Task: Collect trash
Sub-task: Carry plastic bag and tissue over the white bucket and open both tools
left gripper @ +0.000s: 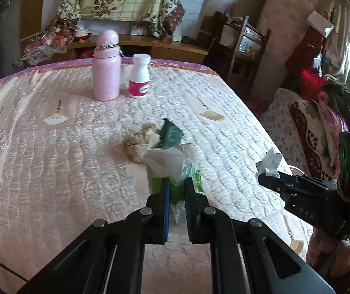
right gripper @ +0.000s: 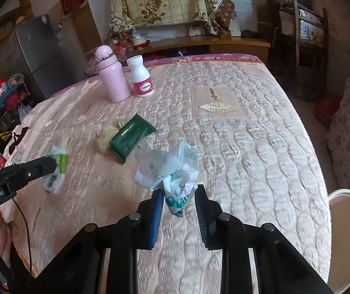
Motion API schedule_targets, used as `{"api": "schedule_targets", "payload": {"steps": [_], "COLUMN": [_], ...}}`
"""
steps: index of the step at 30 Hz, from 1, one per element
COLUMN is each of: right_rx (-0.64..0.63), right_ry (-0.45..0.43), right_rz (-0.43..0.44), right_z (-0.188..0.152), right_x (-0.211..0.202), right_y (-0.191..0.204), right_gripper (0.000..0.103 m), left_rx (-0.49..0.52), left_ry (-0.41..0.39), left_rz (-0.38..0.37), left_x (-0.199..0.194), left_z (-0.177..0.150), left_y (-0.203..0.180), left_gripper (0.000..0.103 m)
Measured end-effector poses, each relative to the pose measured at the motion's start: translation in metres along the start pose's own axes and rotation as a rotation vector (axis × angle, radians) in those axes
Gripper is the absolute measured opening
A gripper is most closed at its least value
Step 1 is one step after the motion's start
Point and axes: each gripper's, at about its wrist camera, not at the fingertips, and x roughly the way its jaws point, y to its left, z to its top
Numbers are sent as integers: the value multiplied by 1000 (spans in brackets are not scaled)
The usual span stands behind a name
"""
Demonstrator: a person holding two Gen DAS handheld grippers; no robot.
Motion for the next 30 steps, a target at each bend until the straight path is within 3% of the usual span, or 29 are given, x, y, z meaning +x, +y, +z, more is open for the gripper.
{"api": "schedule_targets", "payload": {"steps": [16,30], "right_rx": [53,170], "right_ry": [-28,-44], "right_rz": [-46,-145], "right_z": [-37,-62], "right_x": [-51,-88], "right_y": [-28,-101], "right_gripper": [28,28], "left_rx": [82,166], "left_ry": [13,54], "left_rz": [-59,-179], "left_x": [4,29], "left_z": [-14,-16], "left_y": [-71,-161], "left_gripper": [12,12]}}
